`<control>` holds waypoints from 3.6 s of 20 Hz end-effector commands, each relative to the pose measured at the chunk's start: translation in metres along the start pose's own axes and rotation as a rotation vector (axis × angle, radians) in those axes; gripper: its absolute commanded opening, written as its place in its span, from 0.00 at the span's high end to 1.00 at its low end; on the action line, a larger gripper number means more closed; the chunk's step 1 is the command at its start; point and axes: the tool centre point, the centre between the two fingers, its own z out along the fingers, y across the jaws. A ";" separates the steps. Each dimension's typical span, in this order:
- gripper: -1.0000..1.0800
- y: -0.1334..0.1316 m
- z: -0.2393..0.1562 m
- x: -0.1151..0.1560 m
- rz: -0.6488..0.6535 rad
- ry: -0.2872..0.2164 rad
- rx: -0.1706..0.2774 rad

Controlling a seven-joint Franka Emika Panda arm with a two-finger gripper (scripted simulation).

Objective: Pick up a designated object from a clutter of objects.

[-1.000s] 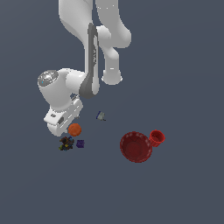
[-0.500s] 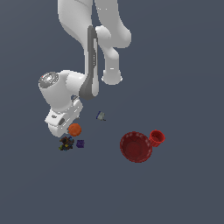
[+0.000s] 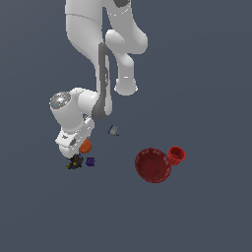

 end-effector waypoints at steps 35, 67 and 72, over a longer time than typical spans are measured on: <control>1.00 0.007 -0.133 0.068 -0.004 0.000 -0.003; 1.00 0.027 -0.355 0.174 0.000 0.000 -0.002; 1.00 0.028 -0.354 0.174 0.000 0.000 -0.002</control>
